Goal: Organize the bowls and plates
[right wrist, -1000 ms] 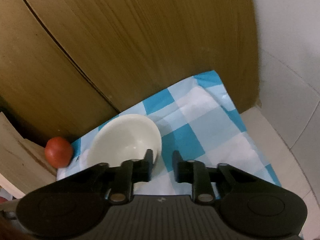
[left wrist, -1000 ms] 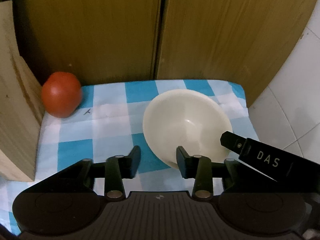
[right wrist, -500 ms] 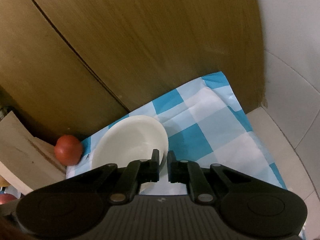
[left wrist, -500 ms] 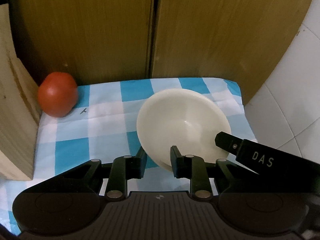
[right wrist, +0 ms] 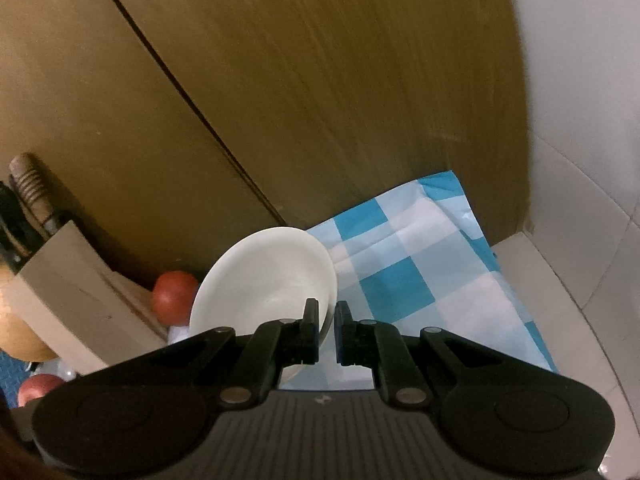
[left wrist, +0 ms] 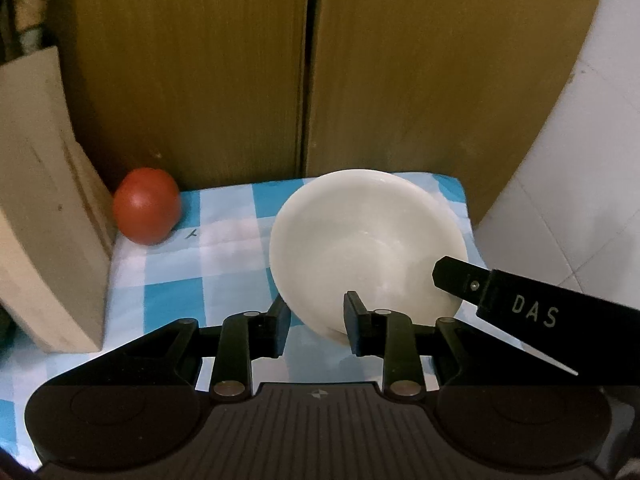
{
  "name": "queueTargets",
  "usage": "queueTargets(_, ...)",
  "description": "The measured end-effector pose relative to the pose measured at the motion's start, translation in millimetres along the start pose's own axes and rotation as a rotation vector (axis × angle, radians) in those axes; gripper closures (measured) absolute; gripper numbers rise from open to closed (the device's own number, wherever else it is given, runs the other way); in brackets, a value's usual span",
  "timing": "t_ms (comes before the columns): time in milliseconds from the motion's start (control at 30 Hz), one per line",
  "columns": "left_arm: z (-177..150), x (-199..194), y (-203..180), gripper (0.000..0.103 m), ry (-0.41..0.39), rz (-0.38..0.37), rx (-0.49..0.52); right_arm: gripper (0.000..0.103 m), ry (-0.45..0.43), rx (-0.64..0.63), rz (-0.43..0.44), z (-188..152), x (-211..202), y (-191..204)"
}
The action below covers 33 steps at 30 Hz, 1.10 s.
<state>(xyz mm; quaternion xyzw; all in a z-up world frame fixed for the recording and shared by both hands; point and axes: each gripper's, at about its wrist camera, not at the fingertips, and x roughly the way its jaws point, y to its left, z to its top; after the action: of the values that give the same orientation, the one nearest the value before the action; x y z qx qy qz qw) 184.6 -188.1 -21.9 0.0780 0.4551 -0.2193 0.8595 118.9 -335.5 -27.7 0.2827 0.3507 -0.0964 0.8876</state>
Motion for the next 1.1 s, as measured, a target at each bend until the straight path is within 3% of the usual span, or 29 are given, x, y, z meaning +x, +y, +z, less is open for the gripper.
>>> queueTargets(667, -40, -67, -2, 0.064, -0.038, -0.015, 0.032, 0.093, -0.029, -0.059, -0.021, -39, -73, 16)
queueTargets(1100, -77, -83, -5, 0.064, -0.022, -0.043, 0.038, 0.093, -0.003, -0.069, -0.049, -71, -96, 13)
